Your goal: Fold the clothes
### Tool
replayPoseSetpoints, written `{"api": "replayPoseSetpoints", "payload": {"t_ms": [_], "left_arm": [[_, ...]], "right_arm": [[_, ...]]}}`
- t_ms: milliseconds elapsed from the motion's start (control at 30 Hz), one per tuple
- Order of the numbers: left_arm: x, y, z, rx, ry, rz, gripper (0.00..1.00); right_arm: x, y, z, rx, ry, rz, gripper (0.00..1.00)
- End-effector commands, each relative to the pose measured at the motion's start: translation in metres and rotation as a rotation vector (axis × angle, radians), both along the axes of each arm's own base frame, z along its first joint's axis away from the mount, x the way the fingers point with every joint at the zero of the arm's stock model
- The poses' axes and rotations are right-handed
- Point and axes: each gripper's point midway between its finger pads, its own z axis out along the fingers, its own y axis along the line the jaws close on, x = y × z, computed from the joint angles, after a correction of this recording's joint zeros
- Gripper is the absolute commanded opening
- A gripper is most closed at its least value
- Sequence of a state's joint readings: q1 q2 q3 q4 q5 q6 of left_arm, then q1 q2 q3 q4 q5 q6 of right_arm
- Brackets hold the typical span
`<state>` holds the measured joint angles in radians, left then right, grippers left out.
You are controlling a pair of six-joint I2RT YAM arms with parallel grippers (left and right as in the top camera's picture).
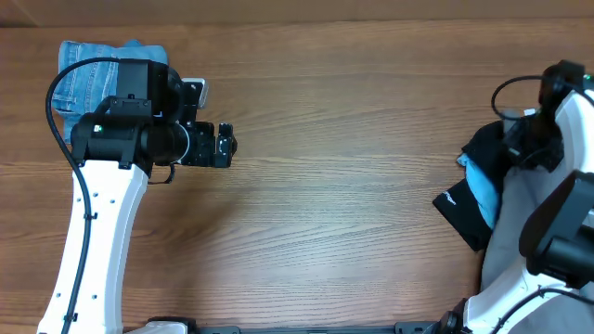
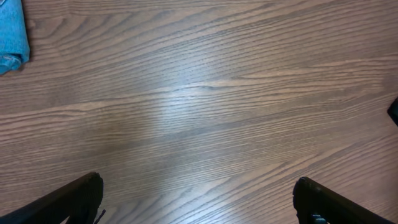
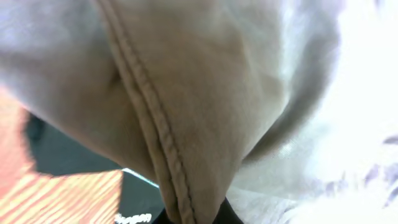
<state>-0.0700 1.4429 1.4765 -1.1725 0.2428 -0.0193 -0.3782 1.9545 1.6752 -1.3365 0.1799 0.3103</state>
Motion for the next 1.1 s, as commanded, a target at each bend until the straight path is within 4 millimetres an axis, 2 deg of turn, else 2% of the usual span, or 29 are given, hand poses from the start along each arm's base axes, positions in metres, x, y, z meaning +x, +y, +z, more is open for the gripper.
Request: {"api": "replayPoseSetpoints", "payload": {"t_ms": [0, 133, 200, 533, 700, 833, 1067], "left_arm": [[0.001, 0.003, 0.008, 0.016, -0.022, -0.014, 1.00], [-0.002, 0.003, 0.006, 0.015, -0.005, -0.013, 1.00], [-0.003, 0.003, 0.006, 0.015, -0.003, -0.013, 1.00], [-0.008, 0.003, 0.004, 0.016, 0.022, -0.014, 1.00], [-0.010, 0.003, 0.003, 0.017, 0.031, -0.014, 1.00], [-0.009, 0.003, 0.003, 0.017, 0.027, -0.014, 1.00], [-0.006, 0.003, 0.005, 0.016, 0.012, -0.014, 1.00]], "right_arm": [[0.022, 0.000, 0.060, -0.029, -0.185, 0.004, 0.04], [0.024, 0.003, 0.086, -0.024, -0.215, 0.029, 0.04], [0.025, 0.003, 0.092, -0.024, -0.222, 0.030, 0.04], [0.017, 0.011, 0.079, 0.022, -0.182, 0.032, 0.05], [0.005, 0.016, 0.058, 0.046, -0.120, 0.029, 0.59], [0.002, 0.016, 0.039, 0.054, -0.100, 0.025, 0.69], [0.013, 0.026, -0.007, 0.110, -0.149, 0.065, 0.71]]}}
